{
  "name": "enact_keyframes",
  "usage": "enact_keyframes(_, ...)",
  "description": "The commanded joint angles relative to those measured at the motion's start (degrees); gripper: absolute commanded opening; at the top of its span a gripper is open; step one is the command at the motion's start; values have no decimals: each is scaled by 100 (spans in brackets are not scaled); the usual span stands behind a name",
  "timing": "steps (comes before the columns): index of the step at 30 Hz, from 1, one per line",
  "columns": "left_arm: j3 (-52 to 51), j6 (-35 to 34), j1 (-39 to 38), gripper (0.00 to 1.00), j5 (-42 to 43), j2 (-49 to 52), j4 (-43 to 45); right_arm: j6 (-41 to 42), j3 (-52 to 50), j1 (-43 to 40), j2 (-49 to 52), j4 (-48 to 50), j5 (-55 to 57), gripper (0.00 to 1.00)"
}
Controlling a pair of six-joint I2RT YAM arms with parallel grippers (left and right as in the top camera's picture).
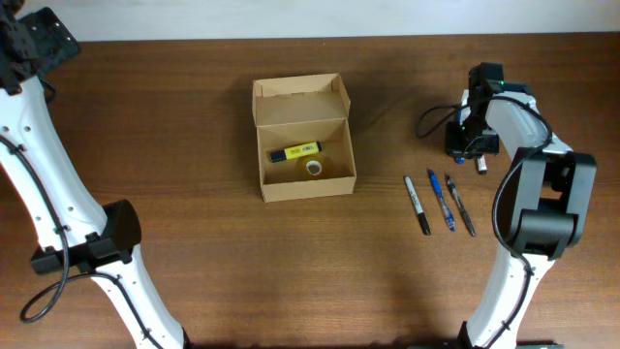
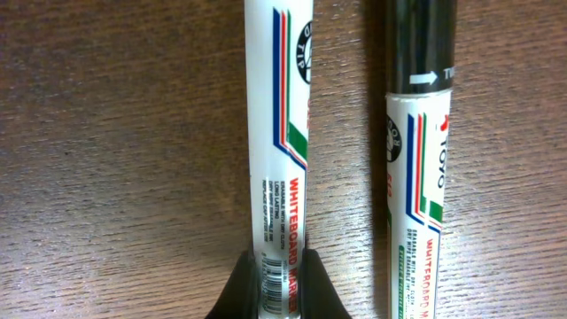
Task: Pack container
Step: 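Grasp the blue whiteboard marker with the right gripper and lift, then carry the blue marker into the box and release it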
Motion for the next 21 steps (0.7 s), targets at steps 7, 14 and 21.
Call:
enact_keyframes(7, -17, 66, 20, 100, -37, -46, -2, -2, 872, -22, 66, -772, -37, 4)
enact_keyframes(14, -17, 66, 20, 100, -37, -46, -2, -608, 3563, 354, -92, -2155, -667, 4)
enact_keyframes(21, -17, 66, 20, 100, -37, -46, -2, -1899, 6179, 1615, -92, -3220, -669, 4)
